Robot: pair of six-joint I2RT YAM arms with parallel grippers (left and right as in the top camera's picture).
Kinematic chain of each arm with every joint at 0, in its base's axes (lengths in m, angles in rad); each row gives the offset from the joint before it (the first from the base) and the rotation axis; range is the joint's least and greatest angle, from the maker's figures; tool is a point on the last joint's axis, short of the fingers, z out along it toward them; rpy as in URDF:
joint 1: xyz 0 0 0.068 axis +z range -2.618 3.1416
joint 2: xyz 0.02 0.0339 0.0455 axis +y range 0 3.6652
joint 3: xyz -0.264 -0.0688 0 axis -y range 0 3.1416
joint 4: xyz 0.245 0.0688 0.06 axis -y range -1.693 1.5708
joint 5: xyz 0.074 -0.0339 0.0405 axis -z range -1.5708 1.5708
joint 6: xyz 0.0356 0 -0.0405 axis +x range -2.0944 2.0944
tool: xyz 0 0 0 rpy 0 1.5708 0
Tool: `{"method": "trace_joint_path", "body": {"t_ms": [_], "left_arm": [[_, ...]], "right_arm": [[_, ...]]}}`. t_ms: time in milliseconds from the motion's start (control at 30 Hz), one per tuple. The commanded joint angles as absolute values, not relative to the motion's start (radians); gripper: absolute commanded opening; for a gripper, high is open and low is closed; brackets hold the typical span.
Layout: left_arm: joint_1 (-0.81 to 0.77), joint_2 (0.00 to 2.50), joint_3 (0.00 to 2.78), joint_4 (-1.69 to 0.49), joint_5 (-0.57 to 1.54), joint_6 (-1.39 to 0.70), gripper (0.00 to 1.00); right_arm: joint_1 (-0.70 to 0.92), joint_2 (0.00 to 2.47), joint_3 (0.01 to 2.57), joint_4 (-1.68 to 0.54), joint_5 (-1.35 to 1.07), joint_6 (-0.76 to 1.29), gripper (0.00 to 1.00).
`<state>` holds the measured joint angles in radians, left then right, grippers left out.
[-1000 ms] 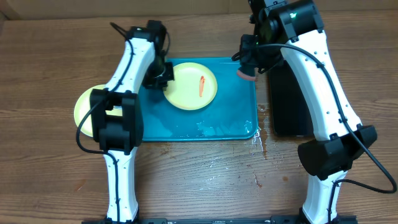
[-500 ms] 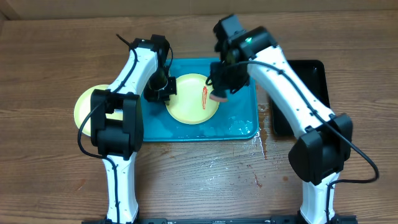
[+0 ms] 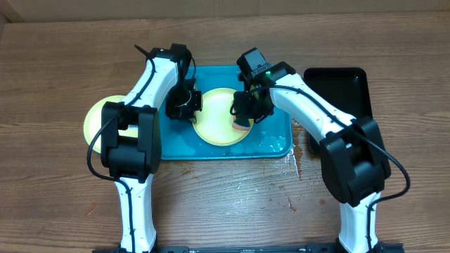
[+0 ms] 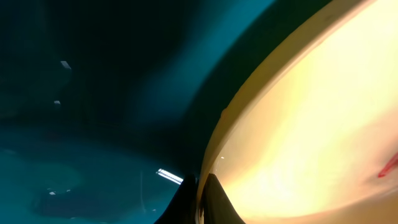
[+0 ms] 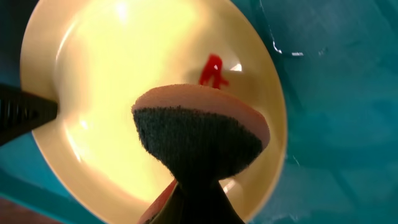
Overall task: Clean dirty plates on tray and stack at the side
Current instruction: 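Lower the sponge with right gripper onto the second yellow plate, then scrub the second yellow plate with the sponge while left gripper holds it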
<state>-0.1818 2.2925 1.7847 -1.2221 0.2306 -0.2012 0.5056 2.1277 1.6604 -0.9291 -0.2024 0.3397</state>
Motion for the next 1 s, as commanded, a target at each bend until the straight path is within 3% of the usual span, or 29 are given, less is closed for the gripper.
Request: {"method": "trace_joint_path", "body": {"t_ms": [0,400,667,967], "left_arm": [[-0.197,2.341,1.744,-1.218,0.267,-0.158,0.04],[-0.192,2.341,1.744,-1.218,0.264,-0.148,0.04],[-0.199,2.341,1.744,-1.219,0.267,-0.149,0.04],[-0.197,2.341,1.744,-1.225,0.266,-0.149,0.04]], "right_arm": [[0.511,2.184,1.657,-0.909,-0.204,0.345,0.04],[0.514,2.268,1.657,-0.848,-0.273,0.39,0.04],[0.603,2.268,1.657,-0.794,-0.36,0.386,0.04],[0.566,2.268,1.678,-0.801,-0.155,0.397,0.04]]}}
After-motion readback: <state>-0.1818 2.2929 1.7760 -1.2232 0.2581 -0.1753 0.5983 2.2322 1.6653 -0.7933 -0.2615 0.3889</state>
